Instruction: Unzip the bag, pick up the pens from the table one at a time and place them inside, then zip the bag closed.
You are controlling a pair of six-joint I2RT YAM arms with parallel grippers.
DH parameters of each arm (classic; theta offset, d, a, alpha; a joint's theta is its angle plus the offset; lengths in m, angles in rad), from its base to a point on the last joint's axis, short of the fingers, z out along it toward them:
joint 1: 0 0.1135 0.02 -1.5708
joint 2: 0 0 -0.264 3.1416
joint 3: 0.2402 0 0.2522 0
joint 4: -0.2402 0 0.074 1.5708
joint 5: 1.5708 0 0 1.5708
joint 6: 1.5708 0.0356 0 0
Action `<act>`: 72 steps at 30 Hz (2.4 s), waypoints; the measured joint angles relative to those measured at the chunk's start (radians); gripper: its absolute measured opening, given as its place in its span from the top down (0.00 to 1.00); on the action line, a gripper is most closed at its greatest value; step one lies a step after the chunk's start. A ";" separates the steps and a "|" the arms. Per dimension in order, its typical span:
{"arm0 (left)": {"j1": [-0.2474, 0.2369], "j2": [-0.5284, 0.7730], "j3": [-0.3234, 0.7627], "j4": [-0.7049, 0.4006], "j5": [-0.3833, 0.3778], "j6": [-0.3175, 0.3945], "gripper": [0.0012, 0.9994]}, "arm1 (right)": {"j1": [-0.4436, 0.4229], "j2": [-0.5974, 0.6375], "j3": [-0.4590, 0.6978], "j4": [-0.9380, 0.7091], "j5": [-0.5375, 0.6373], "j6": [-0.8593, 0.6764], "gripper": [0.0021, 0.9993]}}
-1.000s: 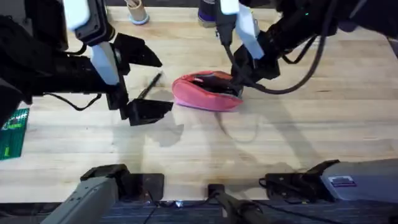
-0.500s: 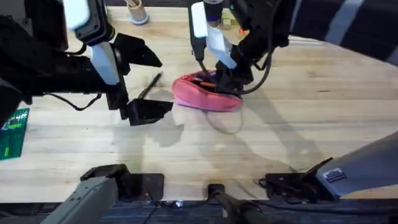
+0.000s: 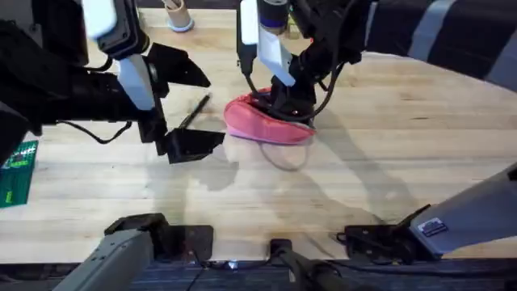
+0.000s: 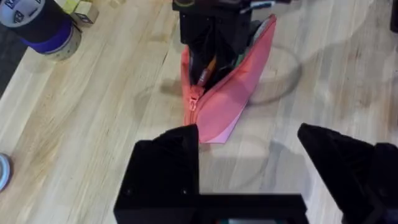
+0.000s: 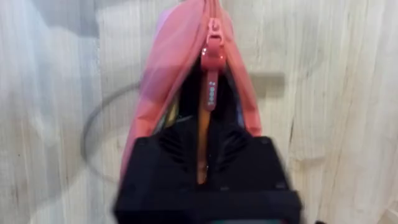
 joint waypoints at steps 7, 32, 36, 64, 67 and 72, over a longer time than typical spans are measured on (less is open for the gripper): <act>0.000 0.000 0.000 0.000 0.000 0.000 0.01 | 0.010 0.000 0.000 -0.005 -0.001 0.007 0.06; 0.000 0.000 0.000 0.012 -0.094 -0.007 0.01 | 0.010 -0.064 0.092 -0.224 0.005 0.199 0.00; 0.000 0.000 0.000 0.057 -0.196 -0.071 0.01 | 0.010 -0.135 0.113 -0.235 0.073 0.237 0.00; 0.000 0.324 0.000 0.347 -0.532 -0.599 0.01 | 0.010 -0.464 0.116 -0.245 0.298 0.659 0.00; 0.000 0.367 0.000 0.368 -0.537 -0.603 0.01 | 0.010 -0.464 0.116 -0.245 0.298 0.666 0.00; 0.000 0.434 0.000 0.385 -0.543 -0.607 0.01 | 0.010 -0.464 0.116 -0.245 0.298 0.666 0.00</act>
